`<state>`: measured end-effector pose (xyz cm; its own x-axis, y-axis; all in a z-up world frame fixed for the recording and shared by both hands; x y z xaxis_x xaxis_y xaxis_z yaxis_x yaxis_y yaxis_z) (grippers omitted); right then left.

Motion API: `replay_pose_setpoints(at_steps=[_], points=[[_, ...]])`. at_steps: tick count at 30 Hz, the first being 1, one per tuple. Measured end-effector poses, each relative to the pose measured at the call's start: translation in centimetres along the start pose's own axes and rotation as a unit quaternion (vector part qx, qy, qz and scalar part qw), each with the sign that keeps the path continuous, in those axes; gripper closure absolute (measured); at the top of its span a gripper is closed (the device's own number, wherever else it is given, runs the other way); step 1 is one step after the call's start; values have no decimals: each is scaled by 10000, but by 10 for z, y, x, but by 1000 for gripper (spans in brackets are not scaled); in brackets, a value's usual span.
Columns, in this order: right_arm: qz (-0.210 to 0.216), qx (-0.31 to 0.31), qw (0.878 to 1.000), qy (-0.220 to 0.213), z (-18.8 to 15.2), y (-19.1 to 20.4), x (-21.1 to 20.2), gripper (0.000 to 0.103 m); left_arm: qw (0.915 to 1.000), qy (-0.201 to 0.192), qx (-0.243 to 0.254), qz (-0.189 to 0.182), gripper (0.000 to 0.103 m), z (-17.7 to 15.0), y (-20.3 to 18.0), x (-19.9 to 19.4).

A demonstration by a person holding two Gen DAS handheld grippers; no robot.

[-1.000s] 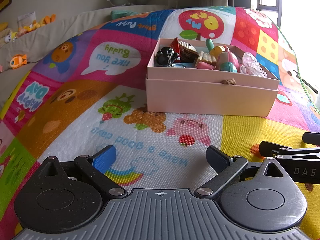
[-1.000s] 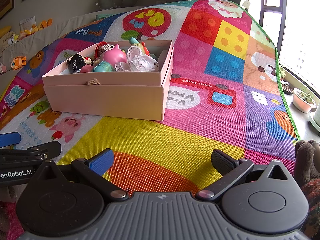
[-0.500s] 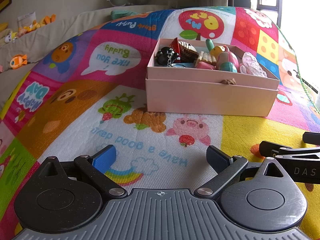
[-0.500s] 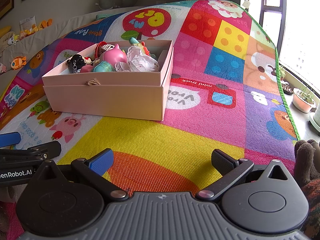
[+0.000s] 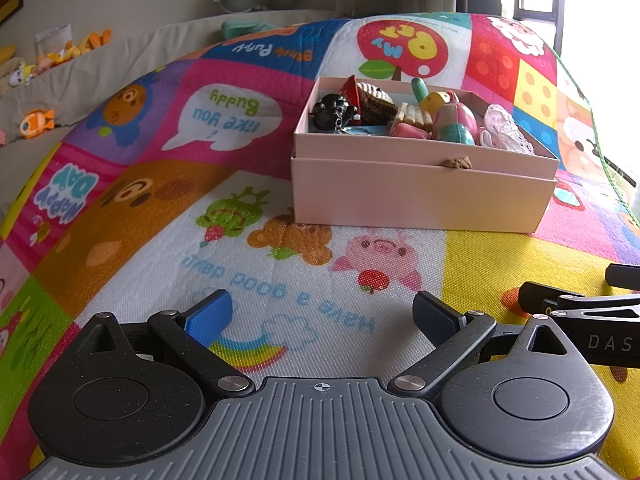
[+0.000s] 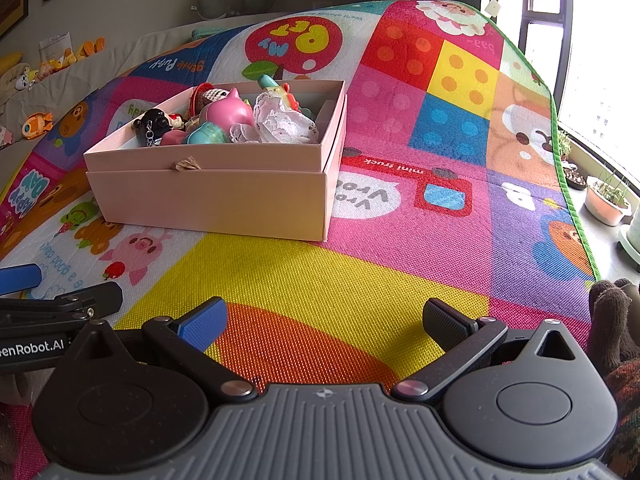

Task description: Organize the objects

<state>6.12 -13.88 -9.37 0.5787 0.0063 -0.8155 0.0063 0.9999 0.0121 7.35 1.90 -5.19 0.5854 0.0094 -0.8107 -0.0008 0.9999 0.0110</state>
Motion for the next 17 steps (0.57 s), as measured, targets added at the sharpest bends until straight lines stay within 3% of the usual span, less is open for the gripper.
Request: replay_pose_setpoints(at_steps=[17], points=[[-1,-1,10000,0,1,0,0,0,10000,1,11,6,3,1,0,0]])
Point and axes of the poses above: each gripper's, at about its wrist camera, not at the fingertips, and x roughly the way its jaws point, y to its left, z to its top, the point moved 9 cm from there along x, roughly the way its jaws point, and after that the axes turned 15 degrees about y, right-handed, at the moved point
